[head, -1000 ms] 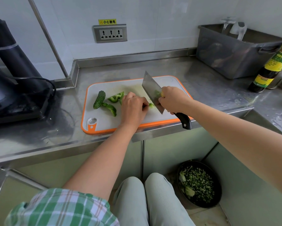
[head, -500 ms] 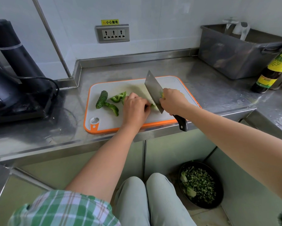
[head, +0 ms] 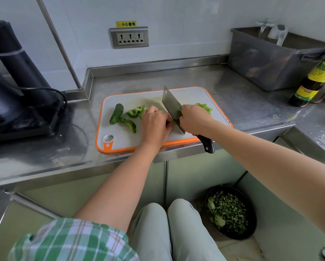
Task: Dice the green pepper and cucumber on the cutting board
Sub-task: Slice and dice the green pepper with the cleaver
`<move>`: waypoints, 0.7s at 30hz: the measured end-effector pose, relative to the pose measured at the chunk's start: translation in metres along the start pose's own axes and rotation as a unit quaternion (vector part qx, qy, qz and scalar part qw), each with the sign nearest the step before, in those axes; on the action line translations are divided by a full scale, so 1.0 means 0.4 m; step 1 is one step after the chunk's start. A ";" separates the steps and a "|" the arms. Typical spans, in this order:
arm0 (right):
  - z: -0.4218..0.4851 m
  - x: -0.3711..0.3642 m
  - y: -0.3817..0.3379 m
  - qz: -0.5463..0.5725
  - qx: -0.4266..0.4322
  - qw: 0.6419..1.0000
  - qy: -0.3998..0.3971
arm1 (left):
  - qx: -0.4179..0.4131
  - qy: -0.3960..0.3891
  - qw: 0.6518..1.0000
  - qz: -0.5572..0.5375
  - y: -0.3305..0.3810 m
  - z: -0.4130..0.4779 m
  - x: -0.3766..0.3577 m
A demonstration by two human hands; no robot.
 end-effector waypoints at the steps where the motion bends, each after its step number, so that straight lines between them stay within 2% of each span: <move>1: 0.004 0.000 0.001 0.013 -0.004 1.000 0.006 | -0.001 0.003 1.000 -0.002 -0.001 0.000 -0.001; 7: -0.001 0.030 0.012 0.055 0.006 0.998 0.013 | 0.006 0.018 1.000 -0.021 -0.002 -0.002 0.003; 13: -0.017 0.033 -0.005 -0.004 0.011 0.999 -0.035 | 0.012 0.014 1.000 -0.015 -0.002 -0.005 0.007; 17: -0.010 0.009 -0.003 -0.006 0.017 1.000 -0.025 | 0.006 0.017 1.000 -0.012 0.002 -0.005 0.013; 21: 0.005 -0.004 0.001 0.037 -0.003 0.999 -0.003 | 0.005 0.015 1.000 -0.009 0.001 -0.007 0.009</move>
Point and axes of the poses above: each hand's wrist, its own z-axis towards the middle knuckle, its own x-axis out of the back of the hand, y = z × x, the point moved 2 cm from there along z, towards the middle knuckle, and after that the axes turned 6 degrees about -y, right-handed, at the moved point
